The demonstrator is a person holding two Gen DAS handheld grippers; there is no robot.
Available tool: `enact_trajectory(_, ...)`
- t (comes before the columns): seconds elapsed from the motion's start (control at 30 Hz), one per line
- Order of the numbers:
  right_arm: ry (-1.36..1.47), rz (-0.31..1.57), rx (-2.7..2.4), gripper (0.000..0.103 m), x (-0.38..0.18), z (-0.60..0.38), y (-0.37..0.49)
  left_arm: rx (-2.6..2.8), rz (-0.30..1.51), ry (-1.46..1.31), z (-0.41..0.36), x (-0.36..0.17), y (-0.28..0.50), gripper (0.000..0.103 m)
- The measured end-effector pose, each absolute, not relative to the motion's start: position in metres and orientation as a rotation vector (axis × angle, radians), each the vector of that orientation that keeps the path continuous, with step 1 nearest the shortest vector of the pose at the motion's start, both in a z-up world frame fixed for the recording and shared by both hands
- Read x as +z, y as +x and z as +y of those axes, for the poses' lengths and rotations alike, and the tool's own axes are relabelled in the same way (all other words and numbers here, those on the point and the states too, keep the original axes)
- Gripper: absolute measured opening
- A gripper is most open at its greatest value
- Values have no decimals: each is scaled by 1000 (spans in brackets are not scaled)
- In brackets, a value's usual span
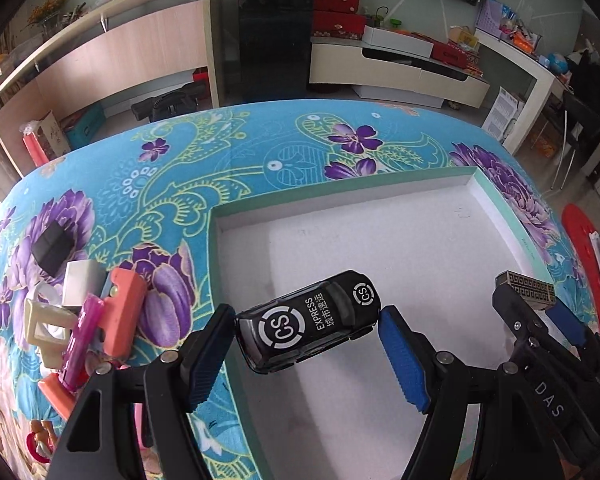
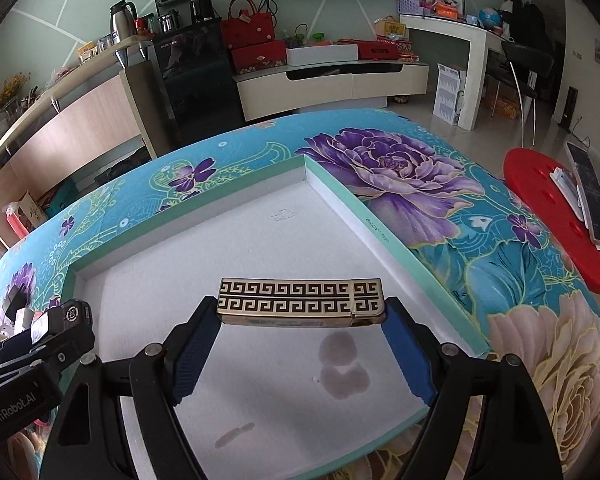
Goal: Organize rigid objects
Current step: 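Carry the car and gold box into the white tray while both tools open to release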
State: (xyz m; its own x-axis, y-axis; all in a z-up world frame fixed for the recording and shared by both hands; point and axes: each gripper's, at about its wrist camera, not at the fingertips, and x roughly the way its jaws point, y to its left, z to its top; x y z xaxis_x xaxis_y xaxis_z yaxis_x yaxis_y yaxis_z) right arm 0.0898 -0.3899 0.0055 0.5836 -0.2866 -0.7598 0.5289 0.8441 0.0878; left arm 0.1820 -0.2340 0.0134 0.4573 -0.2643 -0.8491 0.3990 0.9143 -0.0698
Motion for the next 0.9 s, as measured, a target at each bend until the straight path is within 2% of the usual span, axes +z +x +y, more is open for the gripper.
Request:
enact_trajectory(0.37, 317, 847, -483, 83, 0, -392, 92, -389, 1042, 187, -252, -3, 187, 78)
enact_trajectory(0.7, 316, 845, -476, 83, 1, -391, 92, -354, 999, 147, -234, 9, 186, 101)
enact_trajectory(0.9, 281, 825, -462, 85, 4, -385, 94, -317, 975, 130, -224, 16, 189, 103)
